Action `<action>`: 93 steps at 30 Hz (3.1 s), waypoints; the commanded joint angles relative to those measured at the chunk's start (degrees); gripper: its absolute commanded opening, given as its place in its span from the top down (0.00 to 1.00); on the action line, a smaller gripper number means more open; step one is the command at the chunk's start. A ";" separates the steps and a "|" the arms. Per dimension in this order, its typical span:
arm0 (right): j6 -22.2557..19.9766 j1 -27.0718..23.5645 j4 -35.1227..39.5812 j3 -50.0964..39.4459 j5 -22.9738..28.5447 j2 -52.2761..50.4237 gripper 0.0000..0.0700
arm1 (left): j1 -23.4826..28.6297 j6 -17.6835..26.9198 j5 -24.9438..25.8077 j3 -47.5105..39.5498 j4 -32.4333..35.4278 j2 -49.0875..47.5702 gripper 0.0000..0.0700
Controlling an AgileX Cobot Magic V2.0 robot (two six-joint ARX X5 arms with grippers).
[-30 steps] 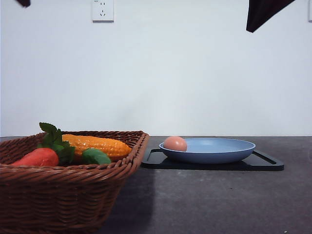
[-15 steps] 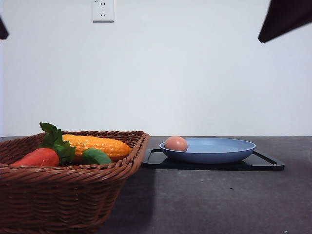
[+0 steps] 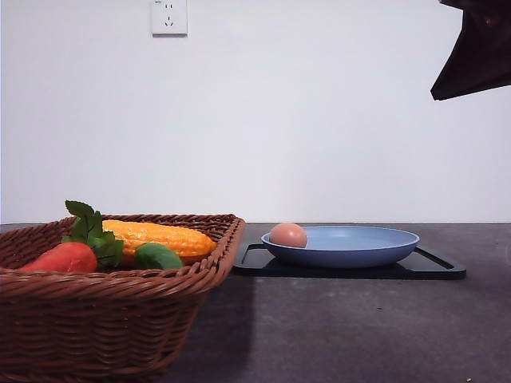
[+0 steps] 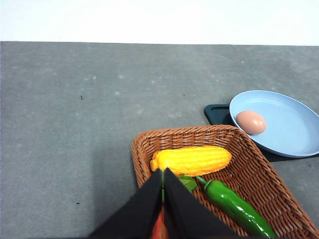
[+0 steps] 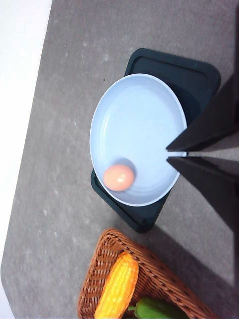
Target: Transfer egg from basket to plate and serve
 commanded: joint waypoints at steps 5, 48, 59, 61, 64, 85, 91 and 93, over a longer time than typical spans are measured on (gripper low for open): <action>0.79 0.39 0.61 0.61 0.37 0.20 1.00 | -0.31 -0.53 0.02 0.72 0.46 0.28 1.00; 0.79 0.38 0.63 0.61 0.39 0.20 1.00 | 29.11 5.33 7.06 -30.03 13.51 -21.97 1.00; 0.79 0.39 0.63 0.61 0.39 0.20 1.00 | 29.11 4.88 7.10 -30.45 15.12 -21.94 1.00; 0.79 0.39 0.63 0.61 0.39 0.20 1.00 | 29.11 4.88 7.10 -30.45 15.08 -21.94 1.00; 0.79 0.39 0.63 0.61 0.39 0.20 1.00 | 29.11 4.88 7.10 -30.45 15.08 -21.94 1.00; -9.97 -7.56 -0.27 -3.86 0.98 -13.93 1.00 | 29.11 4.88 7.10 -30.45 15.09 -21.94 1.00; -9.90 -18.64 0.97 -12.25 -9.01 -26.66 1.00 | 29.11 4.87 7.10 -30.45 15.10 -21.94 1.00; -9.90 -21.67 0.97 -14.78 -11.11 -29.82 1.00 | 29.11 4.88 7.10 -30.45 15.10 -21.94 1.00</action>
